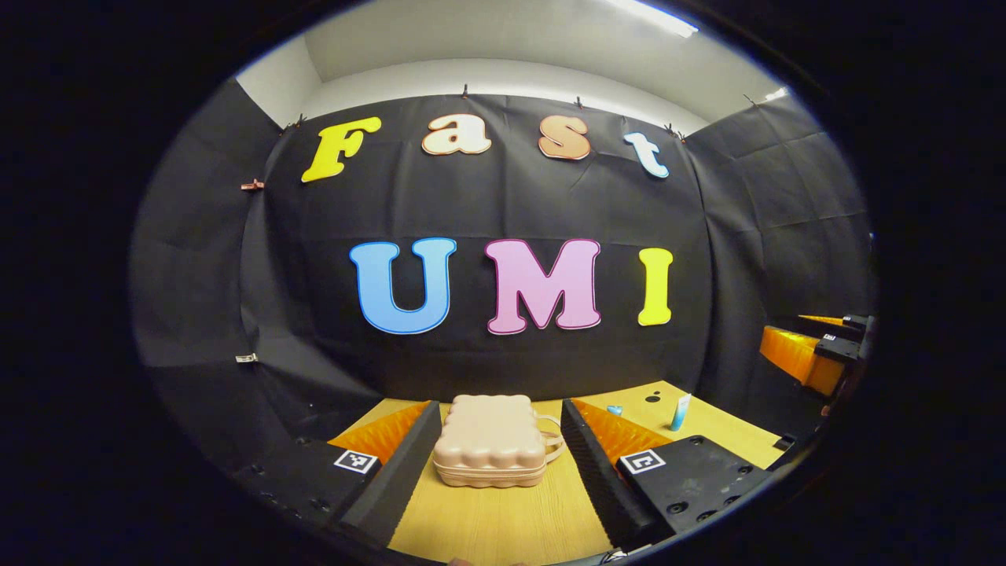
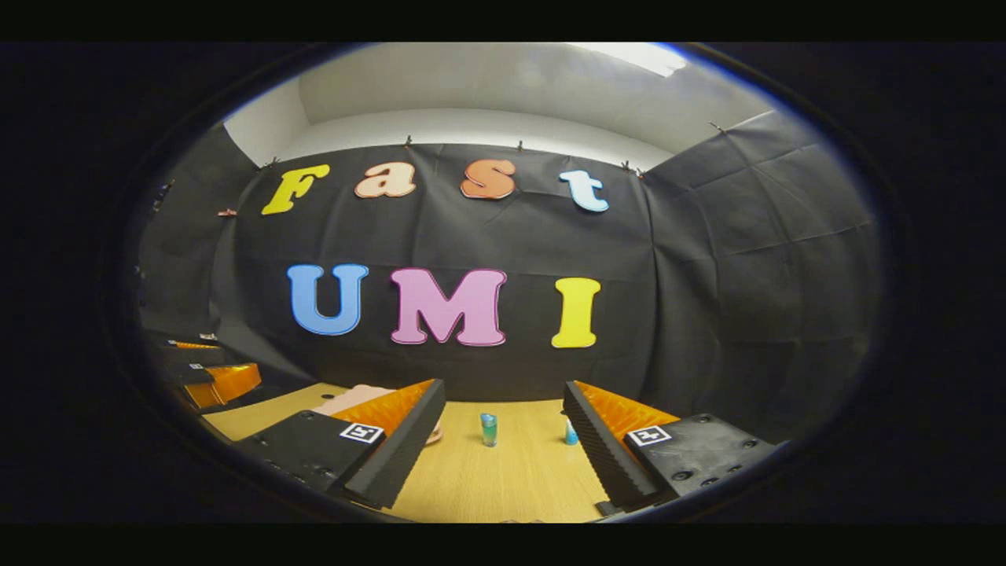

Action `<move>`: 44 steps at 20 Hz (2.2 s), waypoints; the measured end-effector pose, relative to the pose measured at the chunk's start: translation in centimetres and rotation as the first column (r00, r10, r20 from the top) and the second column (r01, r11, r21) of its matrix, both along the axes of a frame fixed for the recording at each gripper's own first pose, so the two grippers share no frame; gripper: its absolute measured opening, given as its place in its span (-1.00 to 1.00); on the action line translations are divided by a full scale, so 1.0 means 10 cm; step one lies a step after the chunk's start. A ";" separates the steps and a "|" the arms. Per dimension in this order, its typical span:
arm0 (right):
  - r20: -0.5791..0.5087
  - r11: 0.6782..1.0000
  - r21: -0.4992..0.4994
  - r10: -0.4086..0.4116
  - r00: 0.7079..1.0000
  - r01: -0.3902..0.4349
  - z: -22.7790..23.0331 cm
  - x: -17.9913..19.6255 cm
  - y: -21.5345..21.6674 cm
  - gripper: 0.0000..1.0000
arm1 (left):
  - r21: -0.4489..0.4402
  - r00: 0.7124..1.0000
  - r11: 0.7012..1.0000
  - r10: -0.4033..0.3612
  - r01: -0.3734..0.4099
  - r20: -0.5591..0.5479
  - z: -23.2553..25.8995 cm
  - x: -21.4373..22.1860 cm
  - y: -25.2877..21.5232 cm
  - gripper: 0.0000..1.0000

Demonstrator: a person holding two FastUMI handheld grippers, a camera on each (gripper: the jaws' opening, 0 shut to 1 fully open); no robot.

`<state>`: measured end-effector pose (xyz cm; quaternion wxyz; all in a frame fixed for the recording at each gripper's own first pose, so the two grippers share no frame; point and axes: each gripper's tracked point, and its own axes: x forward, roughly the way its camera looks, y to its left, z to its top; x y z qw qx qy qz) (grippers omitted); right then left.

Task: First open the suitcase, pack the skin care products into it, and then close the suitcase.

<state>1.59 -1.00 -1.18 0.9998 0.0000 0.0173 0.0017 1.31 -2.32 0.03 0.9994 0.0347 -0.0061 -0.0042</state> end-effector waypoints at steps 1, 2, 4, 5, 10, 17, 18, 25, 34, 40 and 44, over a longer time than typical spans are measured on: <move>-0.001 1.000 -0.002 -0.001 1.000 0.001 0.00 0.03 -0.01 0.89 | -0.002 1.000 1.000 -0.003 0.003 -0.003 0.00 0.02 -0.02 0.92; -0.003 1.000 -0.004 -0.002 1.000 0.002 -0.02 0.05 -0.02 0.89 | -0.002 1.000 1.000 -0.007 0.007 -0.006 -0.01 0.06 -0.01 0.92; -0.012 1.000 -0.003 -0.005 1.000 0.005 -0.05 0.10 -0.05 0.89 | -0.005 1.000 1.000 -0.018 0.017 -0.020 -0.04 0.14 -0.04 0.92; -0.017 1.000 -0.001 -0.008 1.000 0.008 -0.06 0.14 -0.06 0.89 | -0.007 0.999 1.000 -0.022 0.022 -0.028 -0.05 0.18 -0.06 0.92; -0.042 1.000 -0.011 -0.018 0.999 0.017 -0.13 0.38 -0.16 0.89 | -0.002 0.996 0.998 -0.063 0.063 -0.066 -0.13 0.51 -0.21 0.92; -0.065 1.000 -0.031 0.000 0.998 -0.002 -0.27 0.95 -0.46 0.89 | -0.044 0.981 0.995 -0.091 0.085 -0.169 -0.48 1.64 -0.61 0.92; -0.068 1.000 -0.027 0.004 0.998 -0.006 -0.30 1.05 -0.52 0.92 | -0.038 0.976 0.995 -0.096 0.091 -0.194 -0.57 1.80 -0.68 0.93; -0.127 0.999 0.005 0.045 0.991 -0.045 -0.72 1.80 -0.89 0.89 | 0.016 0.908 0.991 -0.114 0.132 -0.403 -1.53 2.92 -1.21 0.93; -0.213 0.991 0.078 0.127 0.969 -0.113 -1.18 2.31 -1.03 0.94 | 0.099 0.799 0.995 0.048 0.015 -0.600 -2.62 3.80 -1.26 0.83; -0.254 0.990 0.107 0.118 0.960 -0.093 -1.31 2.42 -1.16 0.94 | 0.100 0.691 0.992 0.124 -0.074 -0.712 -3.08 3.84 -1.15 0.37; -0.265 0.992 0.098 0.103 0.959 -0.079 -1.34 2.39 -1.19 0.97 | 0.088 0.646 0.994 0.105 -0.058 -0.756 -3.14 3.84 -1.11 -0.51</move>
